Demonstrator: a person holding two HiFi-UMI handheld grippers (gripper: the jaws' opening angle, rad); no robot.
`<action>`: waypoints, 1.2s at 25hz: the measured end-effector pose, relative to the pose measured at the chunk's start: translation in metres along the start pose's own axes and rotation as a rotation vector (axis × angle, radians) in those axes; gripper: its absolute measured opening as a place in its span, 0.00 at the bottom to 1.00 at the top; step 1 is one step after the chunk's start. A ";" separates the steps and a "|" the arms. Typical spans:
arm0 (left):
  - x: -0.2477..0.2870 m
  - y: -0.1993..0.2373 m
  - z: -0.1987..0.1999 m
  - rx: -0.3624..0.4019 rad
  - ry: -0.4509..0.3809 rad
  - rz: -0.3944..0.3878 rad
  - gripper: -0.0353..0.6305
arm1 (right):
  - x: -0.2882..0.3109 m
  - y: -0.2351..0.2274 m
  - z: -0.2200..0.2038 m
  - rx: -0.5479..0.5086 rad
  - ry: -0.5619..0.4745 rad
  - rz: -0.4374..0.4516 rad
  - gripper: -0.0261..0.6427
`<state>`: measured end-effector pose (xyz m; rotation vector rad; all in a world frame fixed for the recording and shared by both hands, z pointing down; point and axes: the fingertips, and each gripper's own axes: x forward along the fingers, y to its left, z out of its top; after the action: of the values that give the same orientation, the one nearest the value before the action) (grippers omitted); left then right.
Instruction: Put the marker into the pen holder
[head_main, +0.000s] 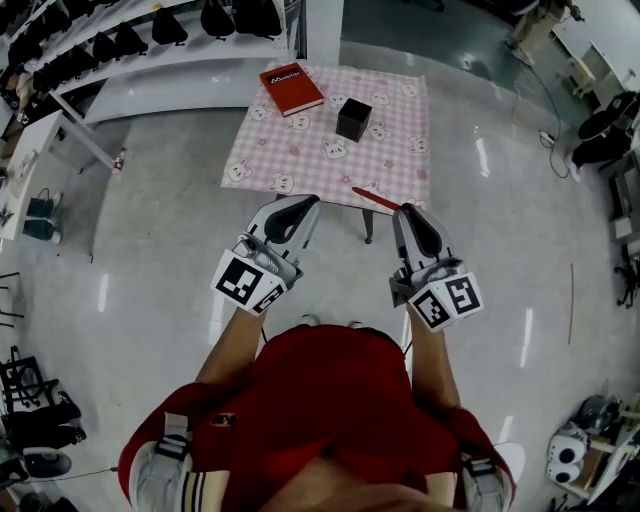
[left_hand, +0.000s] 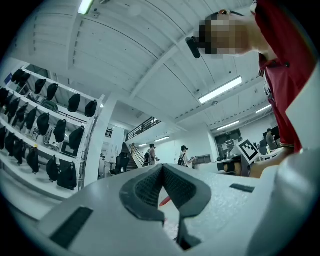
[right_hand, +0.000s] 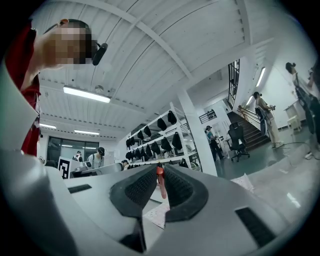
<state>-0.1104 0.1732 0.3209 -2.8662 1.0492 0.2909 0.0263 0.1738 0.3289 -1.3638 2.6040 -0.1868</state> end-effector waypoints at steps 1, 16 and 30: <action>-0.005 0.001 -0.001 -0.002 -0.001 -0.001 0.06 | 0.000 0.003 -0.002 -0.001 0.000 -0.005 0.10; -0.051 0.036 -0.016 -0.043 -0.022 0.052 0.06 | 0.022 0.020 -0.029 -0.029 0.059 -0.033 0.10; 0.011 0.074 -0.031 0.001 0.000 0.075 0.06 | 0.064 -0.044 -0.026 -0.052 0.016 -0.016 0.10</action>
<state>-0.1454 0.1060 0.3486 -2.8305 1.1588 0.2955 0.0201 0.0960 0.3554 -1.4059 2.6293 -0.1330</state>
